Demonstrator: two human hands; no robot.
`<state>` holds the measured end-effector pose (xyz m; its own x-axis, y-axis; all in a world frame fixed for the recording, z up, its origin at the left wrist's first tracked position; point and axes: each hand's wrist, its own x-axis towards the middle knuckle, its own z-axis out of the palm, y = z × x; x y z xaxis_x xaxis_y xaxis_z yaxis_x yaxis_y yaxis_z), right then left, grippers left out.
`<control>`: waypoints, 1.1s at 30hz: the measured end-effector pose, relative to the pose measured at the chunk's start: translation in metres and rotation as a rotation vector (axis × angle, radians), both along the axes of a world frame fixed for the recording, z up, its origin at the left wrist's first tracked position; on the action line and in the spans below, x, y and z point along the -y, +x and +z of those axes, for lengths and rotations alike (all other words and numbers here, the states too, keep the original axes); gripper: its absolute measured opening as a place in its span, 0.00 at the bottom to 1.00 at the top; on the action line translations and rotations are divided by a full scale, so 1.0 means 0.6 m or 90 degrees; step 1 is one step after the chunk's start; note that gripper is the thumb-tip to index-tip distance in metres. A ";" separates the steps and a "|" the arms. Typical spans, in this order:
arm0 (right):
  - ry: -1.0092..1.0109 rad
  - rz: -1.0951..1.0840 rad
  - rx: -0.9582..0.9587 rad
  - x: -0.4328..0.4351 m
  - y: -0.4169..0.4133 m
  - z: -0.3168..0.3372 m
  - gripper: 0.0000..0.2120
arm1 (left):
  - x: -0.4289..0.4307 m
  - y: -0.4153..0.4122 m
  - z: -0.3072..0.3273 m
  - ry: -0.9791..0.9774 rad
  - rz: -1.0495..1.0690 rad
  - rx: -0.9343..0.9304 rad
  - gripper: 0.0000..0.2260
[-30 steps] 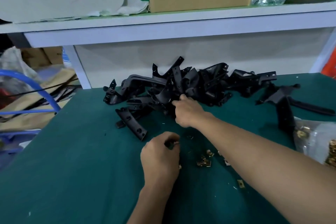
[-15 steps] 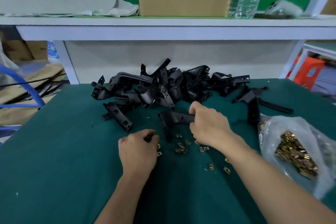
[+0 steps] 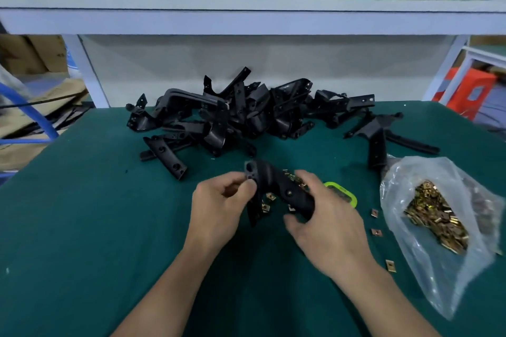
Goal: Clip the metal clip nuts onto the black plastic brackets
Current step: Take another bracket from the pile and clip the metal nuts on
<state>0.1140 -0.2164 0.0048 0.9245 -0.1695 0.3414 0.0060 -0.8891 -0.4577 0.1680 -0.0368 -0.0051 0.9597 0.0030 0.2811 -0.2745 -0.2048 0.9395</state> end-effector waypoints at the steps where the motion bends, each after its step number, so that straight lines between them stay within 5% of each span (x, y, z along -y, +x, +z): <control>1: -0.054 0.000 -0.009 -0.006 -0.002 -0.003 0.30 | 0.002 0.000 -0.002 0.005 -0.019 -0.001 0.14; 5: -0.063 -0.075 -0.039 0.002 0.009 -0.009 0.10 | 0.008 -0.002 -0.016 0.121 0.035 -0.021 0.09; 8: -0.032 -0.135 -0.059 0.023 0.012 -0.009 0.12 | 0.005 0.005 -0.024 0.379 0.007 0.002 0.11; 10: -0.004 -0.154 -0.054 0.032 0.013 -0.011 0.10 | 0.007 0.005 -0.024 0.444 -0.026 0.026 0.08; 16: 0.037 -0.156 -0.080 0.042 0.018 -0.014 0.10 | 0.011 0.003 -0.031 0.414 0.004 0.080 0.04; 26: 0.050 -0.152 -0.065 0.039 0.015 -0.012 0.13 | 0.006 0.001 -0.026 0.324 0.050 -0.014 0.06; 29: 0.096 -0.146 -0.107 0.048 0.015 -0.003 0.18 | 0.004 0.000 -0.026 0.361 0.044 -0.013 0.08; 33: 0.002 -0.092 -0.191 0.053 0.007 0.008 0.19 | 0.006 -0.003 -0.027 0.434 0.026 0.031 0.08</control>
